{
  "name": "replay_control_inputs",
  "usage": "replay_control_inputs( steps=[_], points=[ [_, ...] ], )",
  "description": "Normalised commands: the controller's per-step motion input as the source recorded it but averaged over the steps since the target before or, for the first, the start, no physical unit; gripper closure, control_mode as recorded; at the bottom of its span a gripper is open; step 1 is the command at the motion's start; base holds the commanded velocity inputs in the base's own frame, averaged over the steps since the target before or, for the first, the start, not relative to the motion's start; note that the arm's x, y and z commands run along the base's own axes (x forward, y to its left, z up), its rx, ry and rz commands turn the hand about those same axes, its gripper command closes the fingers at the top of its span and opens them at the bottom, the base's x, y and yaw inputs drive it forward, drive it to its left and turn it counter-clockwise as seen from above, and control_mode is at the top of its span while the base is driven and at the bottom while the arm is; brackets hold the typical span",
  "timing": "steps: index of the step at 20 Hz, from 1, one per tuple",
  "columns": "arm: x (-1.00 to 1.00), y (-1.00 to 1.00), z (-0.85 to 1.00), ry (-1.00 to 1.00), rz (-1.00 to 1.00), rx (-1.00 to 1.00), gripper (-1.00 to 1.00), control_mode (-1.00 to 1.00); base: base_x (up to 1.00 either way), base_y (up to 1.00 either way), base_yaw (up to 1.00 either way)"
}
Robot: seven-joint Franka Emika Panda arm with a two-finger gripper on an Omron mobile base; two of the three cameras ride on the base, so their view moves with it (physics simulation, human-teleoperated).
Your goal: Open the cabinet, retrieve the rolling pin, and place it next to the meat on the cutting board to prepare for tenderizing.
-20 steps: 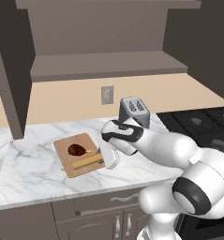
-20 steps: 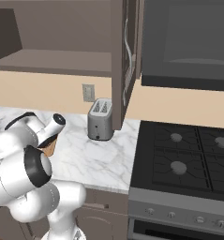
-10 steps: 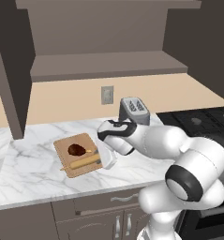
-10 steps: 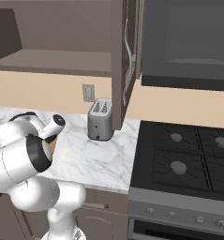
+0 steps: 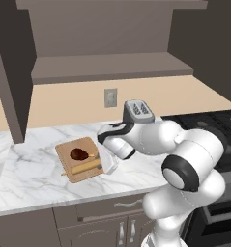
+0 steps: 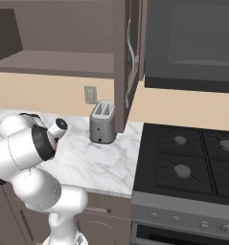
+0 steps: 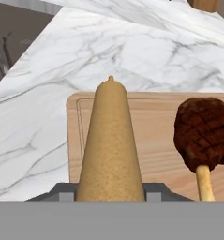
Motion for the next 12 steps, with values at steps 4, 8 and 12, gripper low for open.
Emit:
replay_control_inputs(
  steps=[4,8,12],
  points=[
    [0.2,0.04,-0.11,0.0,0.0,0.0,1.0,-1.0,0.0,0.0,0.0],
    [0.23,0.08,-0.1,0.0,0.0,0.0,-1.0,-1.0,0.0,0.0,0.0],
    [0.24,0.15,-0.03,0.0,0.0,0.0,-1.0,-1.0,0.0,0.0,0.0]
  ],
)
